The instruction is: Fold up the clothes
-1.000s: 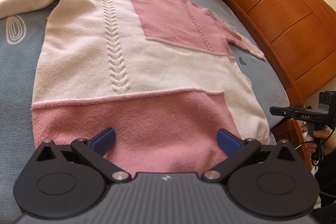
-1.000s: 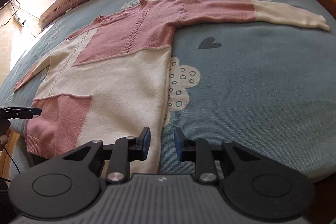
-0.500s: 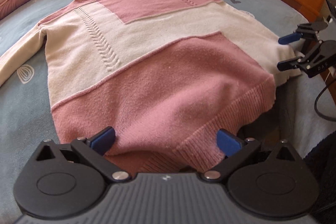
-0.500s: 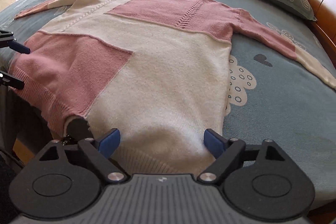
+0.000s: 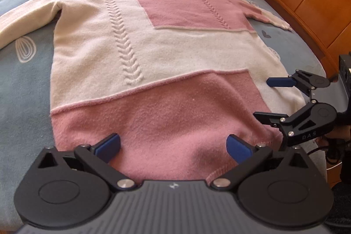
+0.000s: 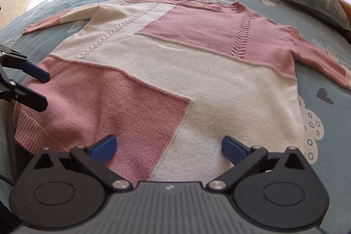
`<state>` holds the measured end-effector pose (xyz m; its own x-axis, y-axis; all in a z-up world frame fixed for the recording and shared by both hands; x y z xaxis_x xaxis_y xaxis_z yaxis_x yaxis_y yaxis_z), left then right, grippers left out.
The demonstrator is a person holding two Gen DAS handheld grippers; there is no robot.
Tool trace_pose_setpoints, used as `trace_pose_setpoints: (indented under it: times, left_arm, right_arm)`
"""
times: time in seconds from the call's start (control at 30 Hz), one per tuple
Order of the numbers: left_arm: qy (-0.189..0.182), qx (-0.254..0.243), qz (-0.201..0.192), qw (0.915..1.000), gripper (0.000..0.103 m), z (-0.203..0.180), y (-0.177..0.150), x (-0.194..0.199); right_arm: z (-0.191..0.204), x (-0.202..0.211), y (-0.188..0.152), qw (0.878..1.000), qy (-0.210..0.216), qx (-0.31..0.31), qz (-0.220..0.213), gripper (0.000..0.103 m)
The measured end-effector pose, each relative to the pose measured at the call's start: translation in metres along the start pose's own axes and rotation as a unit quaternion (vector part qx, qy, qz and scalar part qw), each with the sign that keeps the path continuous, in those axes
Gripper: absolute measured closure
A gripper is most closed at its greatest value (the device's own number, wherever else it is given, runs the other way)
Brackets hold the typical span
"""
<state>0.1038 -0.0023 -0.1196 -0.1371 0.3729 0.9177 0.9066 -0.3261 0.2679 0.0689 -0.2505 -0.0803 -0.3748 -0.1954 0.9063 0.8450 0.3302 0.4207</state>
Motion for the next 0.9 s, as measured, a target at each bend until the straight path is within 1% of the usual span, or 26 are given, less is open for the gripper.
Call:
trace_pose_setpoints:
  times: [0.07,0.17,0.23,0.3,0.33,0.37,0.4,0.5,0.53,0.67,0.8,0.9]
  left_arm:
    - [-0.012,0.025,-0.017,0.9995,0.001,0.012,-0.009,0.019]
    - [-0.019,0.064,-0.048,0.9966,0.001,0.037,-0.017,0.038]
    - [-0.045,0.112,-0.054,0.9912,0.001,0.062,-0.017,0.035]
    - [-0.076,0.157,-0.058,0.9830,0.002,0.083,-0.015,0.029]
    - [-0.109,0.179,-0.064,0.9756,0.002,0.093,-0.012,0.024]
    - [-0.145,0.202,-0.071,0.9660,0.002,0.102,-0.009,0.019]
    - [-0.180,0.225,-0.077,0.9546,0.002,0.111,-0.006,0.014]
    - [-0.255,0.265,-0.093,0.9252,0.002,0.127,0.005,0.003]
    - [-0.264,0.264,-0.088,0.9235,0.002,0.125,0.004,0.002]
    - [-0.287,0.251,-0.059,0.9227,0.002,0.113,-0.003,-0.003]
    - [-0.309,0.238,-0.029,0.9205,0.002,0.101,-0.010,-0.008]
    - [-0.319,0.233,-0.028,0.9183,0.002,0.096,-0.011,-0.012]
  right_arm:
    - [-0.003,0.003,-0.005,1.000,0.004,-0.007,-0.006,0.000]
    - [-0.002,0.002,-0.005,1.000,-0.001,-0.013,-0.007,0.000]
    - [-0.001,0.001,-0.003,1.000,-0.007,-0.016,-0.007,0.000]
    - [-0.001,0.000,-0.002,1.000,-0.008,-0.019,-0.006,0.000]
    - [-0.002,0.000,-0.002,1.000,-0.007,-0.021,-0.006,0.000]
    - [-0.002,0.001,-0.002,1.000,-0.007,-0.022,-0.006,0.000]
    - [-0.002,0.001,-0.002,1.000,-0.006,-0.023,-0.006,0.000]
    - [-0.002,0.002,-0.003,1.000,-0.008,-0.028,-0.007,0.000]
    - [-0.001,0.001,-0.003,0.999,-0.010,-0.029,-0.007,0.000]
    - [0.000,0.001,-0.002,0.999,-0.017,-0.032,-0.006,0.000]
    - [0.000,0.001,-0.003,0.999,-0.015,-0.034,-0.007,0.000]
    - [0.000,0.000,-0.003,0.999,-0.017,-0.035,-0.009,0.000]
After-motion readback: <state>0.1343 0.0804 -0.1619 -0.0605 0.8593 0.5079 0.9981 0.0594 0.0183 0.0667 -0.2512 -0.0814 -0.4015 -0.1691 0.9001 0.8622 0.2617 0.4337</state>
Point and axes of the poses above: each gripper's, at about its wrist camera, not at the fingertips, and x roughly against the way its jaws point, z to its left, y to its top, the point moved 5 cm from there along -x, roughly the way its jaws point, and after that the axes turned 15 degrees about z, right-handed, at the moved point
